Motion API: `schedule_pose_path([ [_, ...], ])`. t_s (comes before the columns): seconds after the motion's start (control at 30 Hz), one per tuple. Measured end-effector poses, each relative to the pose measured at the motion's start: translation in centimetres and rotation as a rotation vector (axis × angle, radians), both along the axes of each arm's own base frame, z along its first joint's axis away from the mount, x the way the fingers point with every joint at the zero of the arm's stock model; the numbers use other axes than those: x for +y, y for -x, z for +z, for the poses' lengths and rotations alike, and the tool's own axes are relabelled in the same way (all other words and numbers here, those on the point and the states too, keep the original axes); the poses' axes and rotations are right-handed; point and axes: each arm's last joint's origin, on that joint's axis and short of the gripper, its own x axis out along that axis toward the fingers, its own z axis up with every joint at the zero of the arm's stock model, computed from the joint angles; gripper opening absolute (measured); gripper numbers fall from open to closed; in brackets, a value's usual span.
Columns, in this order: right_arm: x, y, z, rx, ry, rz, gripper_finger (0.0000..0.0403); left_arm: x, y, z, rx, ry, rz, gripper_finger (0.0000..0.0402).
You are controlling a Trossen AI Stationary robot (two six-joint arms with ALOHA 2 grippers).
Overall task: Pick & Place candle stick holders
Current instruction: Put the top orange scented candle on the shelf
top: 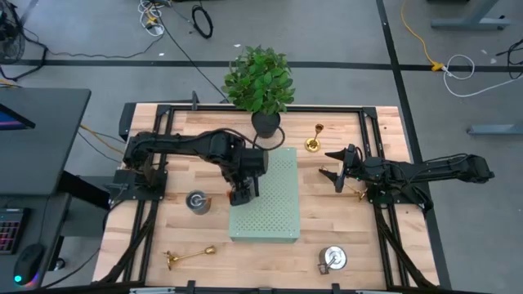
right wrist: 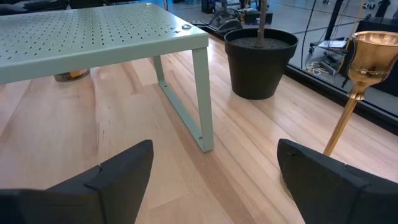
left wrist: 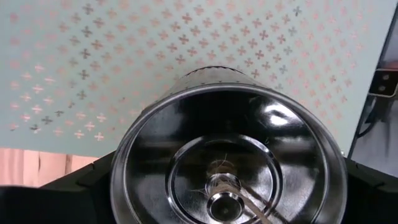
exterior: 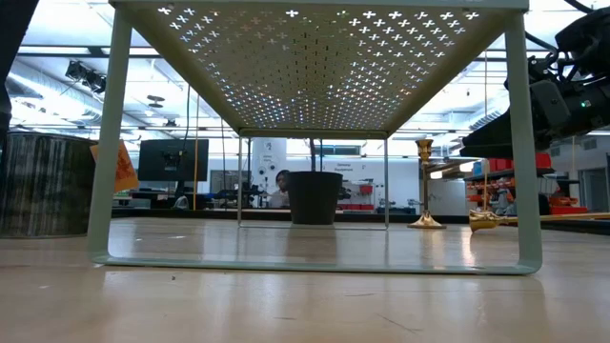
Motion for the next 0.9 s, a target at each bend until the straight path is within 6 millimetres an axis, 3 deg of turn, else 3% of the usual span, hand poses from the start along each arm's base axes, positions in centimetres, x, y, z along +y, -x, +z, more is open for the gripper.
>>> schedule_pose_path([
  [0.23,0.0,0.0,0.0,-0.003,0.000,0.000,0.0348,-1.4,-0.9,-1.6,0.052,-0.015,-0.035,0.0368],
  [0.53,0.0,0.0,0.1,-0.007,0.000,0.000,0.0348,-1.3,-1.0,-1.8,0.064,-0.044,-0.027,0.0369],
  [0.67,0.0,0.0,0.1,-0.007,0.000,0.000,0.0348,-1.5,-1.0,-1.8,0.063,-0.044,-0.031,0.0388],
  [0.9,0.0,0.0,0.1,-0.007,0.000,-0.001,0.0348,-1.5,-1.0,-1.8,0.052,-0.055,-0.030,0.0373],
])
